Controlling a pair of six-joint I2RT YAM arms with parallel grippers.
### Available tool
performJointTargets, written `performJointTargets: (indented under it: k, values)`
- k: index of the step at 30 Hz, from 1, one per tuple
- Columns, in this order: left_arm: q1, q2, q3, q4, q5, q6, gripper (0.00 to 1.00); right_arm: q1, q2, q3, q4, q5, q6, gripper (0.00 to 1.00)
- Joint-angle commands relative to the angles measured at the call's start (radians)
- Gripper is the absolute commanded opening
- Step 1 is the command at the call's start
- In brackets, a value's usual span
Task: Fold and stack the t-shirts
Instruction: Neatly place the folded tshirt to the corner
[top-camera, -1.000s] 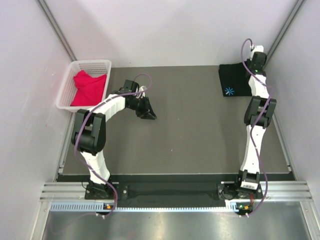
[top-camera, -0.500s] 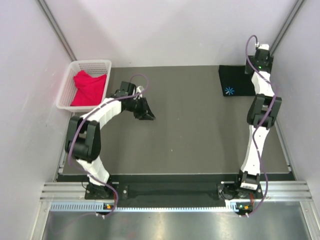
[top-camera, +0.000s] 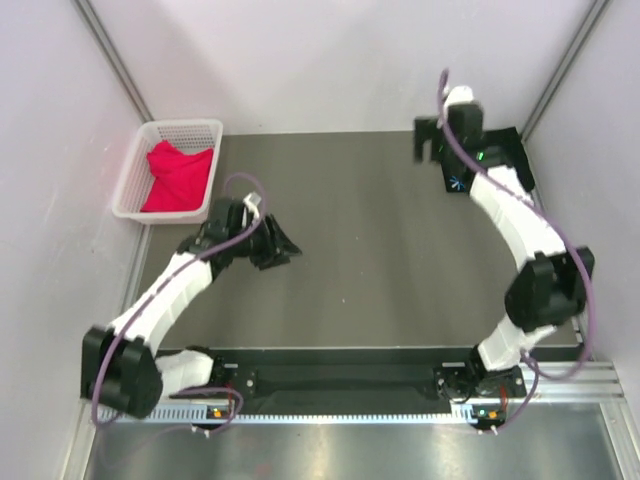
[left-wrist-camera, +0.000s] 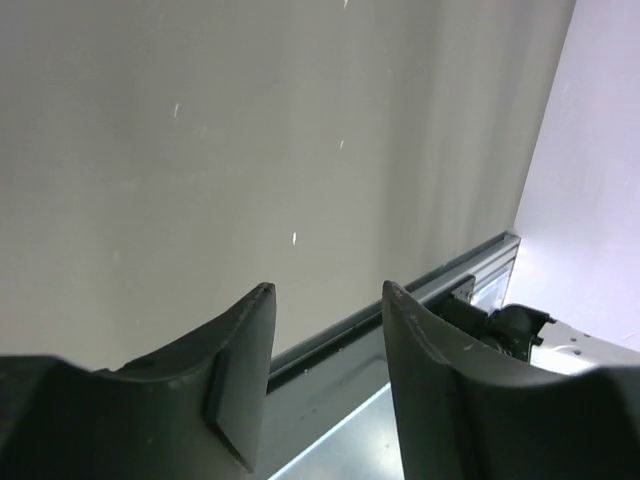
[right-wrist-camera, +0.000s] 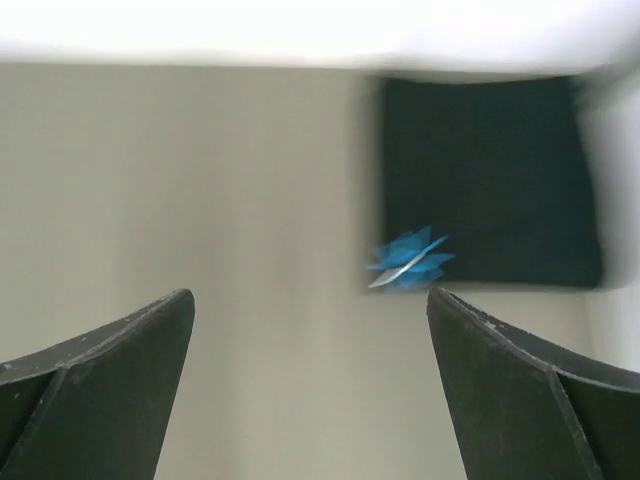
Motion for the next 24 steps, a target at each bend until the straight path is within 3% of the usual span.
performJointTargets:
  k: [1, 7, 12, 15, 21, 24]
  values:
    - [-0.011, -0.168, -0.138, 0.078, -0.067, -0.093, 0.53, 0.099, -0.178, -0.247, 0.009, -0.149, 0.141, 1.0]
    - [-0.013, -0.509, -0.367, 0.16, -0.112, -0.191, 0.65, 0.184, -0.579, -0.79, 0.225, -0.408, 0.47, 1.0]
    - [-0.014, -0.785, -0.534, 0.226, -0.099, -0.295, 0.67, 0.191, -0.922, -1.17, 0.27, -0.459, 0.631, 0.99]
    - [-0.014, -0.929, -0.612, 0.23, -0.081, -0.352, 0.67, 0.191, -1.096, -1.307, 0.226, -0.439, 0.704, 0.99]
    - [-0.014, -1.215, -0.784, 0.242, -0.013, -0.478, 0.68, 0.193, -1.347, -1.399, 0.062, -0.413, 0.724, 0.99]
    - [-0.014, -1.198, -0.838, 0.361, 0.08, -0.504, 0.68, 0.191, -1.47, -1.438, 0.053, -0.449, 0.749, 1.0]
